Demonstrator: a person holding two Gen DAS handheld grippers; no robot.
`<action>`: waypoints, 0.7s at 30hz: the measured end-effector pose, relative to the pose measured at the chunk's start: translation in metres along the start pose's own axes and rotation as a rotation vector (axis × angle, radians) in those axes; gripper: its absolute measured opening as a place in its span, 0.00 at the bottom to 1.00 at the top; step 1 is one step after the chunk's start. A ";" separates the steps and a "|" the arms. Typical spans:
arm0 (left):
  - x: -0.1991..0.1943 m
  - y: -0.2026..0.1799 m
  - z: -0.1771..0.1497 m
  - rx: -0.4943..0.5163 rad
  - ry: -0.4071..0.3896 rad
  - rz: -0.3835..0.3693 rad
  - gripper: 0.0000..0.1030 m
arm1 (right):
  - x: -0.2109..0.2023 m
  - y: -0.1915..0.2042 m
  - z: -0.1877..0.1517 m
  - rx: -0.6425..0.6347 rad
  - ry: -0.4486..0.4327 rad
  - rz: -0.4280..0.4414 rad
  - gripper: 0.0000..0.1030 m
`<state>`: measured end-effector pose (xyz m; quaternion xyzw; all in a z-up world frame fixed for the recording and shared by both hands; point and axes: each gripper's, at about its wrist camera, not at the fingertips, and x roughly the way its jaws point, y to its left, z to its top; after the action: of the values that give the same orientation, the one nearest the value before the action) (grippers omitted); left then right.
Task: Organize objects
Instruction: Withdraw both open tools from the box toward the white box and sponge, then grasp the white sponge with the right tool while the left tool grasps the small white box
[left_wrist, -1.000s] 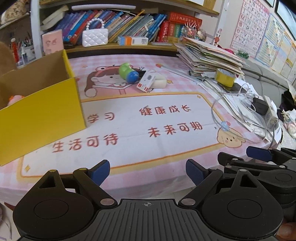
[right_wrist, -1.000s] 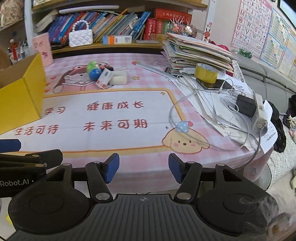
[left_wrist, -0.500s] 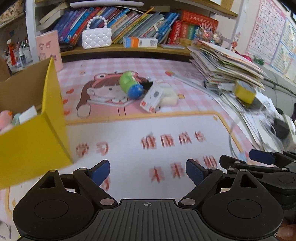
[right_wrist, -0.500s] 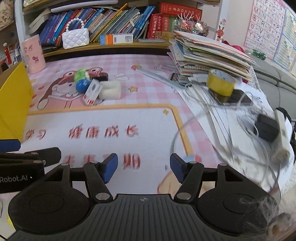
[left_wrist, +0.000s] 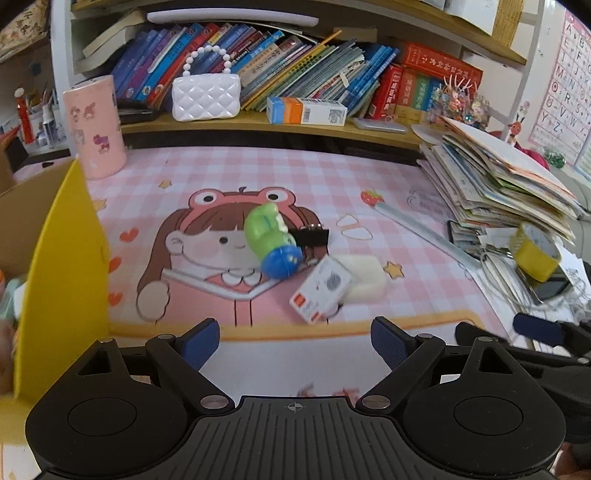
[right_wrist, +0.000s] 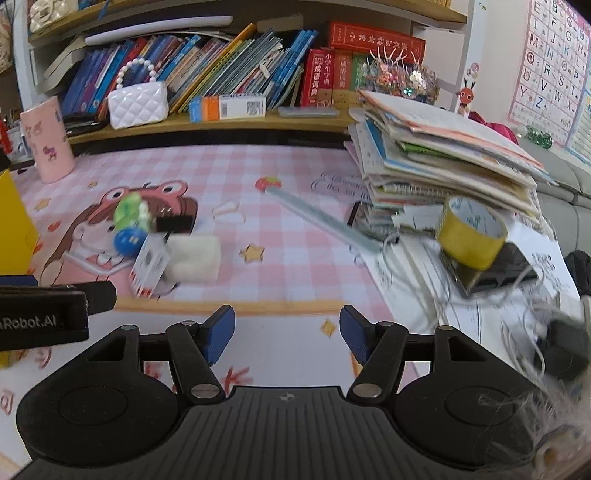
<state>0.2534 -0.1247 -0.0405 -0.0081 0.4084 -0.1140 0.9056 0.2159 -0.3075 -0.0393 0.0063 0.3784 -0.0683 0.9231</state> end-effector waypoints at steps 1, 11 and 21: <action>0.005 -0.001 0.002 0.001 0.005 0.002 0.88 | 0.003 -0.002 0.003 -0.001 -0.004 -0.002 0.60; 0.045 -0.013 0.017 -0.010 0.028 -0.028 0.87 | 0.029 -0.013 0.016 -0.005 0.024 -0.006 0.61; 0.075 -0.016 0.023 -0.014 0.037 -0.045 0.75 | 0.038 -0.017 0.019 -0.020 0.043 -0.009 0.63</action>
<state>0.3159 -0.1579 -0.0789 -0.0214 0.4258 -0.1314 0.8950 0.2536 -0.3306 -0.0521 -0.0030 0.3989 -0.0686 0.9144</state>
